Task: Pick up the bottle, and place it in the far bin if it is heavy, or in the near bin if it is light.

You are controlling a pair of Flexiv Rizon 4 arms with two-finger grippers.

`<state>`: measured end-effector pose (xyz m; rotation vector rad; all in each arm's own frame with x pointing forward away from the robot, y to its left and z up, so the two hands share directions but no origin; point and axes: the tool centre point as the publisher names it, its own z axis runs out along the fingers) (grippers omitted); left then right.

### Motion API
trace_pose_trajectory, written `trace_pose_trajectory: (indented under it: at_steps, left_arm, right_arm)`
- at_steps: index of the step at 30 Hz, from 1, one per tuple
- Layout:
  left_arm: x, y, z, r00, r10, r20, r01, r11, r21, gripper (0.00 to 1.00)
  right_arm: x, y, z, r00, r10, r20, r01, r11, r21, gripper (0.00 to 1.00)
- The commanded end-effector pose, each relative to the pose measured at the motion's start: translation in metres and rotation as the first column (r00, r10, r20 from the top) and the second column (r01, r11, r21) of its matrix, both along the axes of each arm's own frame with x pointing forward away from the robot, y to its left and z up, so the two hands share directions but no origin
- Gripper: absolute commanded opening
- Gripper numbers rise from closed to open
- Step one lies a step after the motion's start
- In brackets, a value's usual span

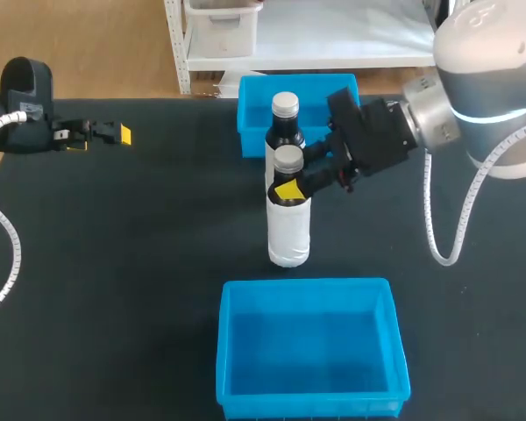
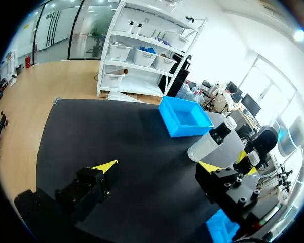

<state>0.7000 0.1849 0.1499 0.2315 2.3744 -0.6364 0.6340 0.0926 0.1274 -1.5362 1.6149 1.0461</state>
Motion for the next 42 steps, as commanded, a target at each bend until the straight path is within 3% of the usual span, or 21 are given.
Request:
trace_pose_trajectory:
  at_steps: [1, 22, 33, 42]
  left_arm:
    - [0.0, 0.0, 0.0, 1.0, 0.0, 0.0, 0.0, 1.0, 0.0, 1.0]
    - [0.0, 0.0, 0.0, 1.0, 0.0, 0.0, 0.0, 1.0, 0.0, 1.0]
    - [0.0, 0.0, 0.0, 1.0, 0.0, 0.0, 0.0, 1.0, 0.0, 1.0]
    - [0.0, 0.0, 0.0, 1.0, 0.0, 0.0, 0.0, 1.0, 0.0, 1.0]
  right_arm:
    - [-0.003, -0.006, 0.011, 1.0, -0.012, 0.016, 0.012, 1.0, 0.0, 0.0]
    - [-0.005, -0.026, 0.049, 0.998, -0.016, 0.068, 0.017, 1.0, -0.006, 0.0]
    - [0.001, -0.04, 0.058, 0.997, -0.015, 0.075, 0.016, 1.0, -0.013, 0.0]
    - [0.004, -0.066, 0.058, 0.998, -0.044, 0.049, 0.045, 0.999, -0.024, 0.0]
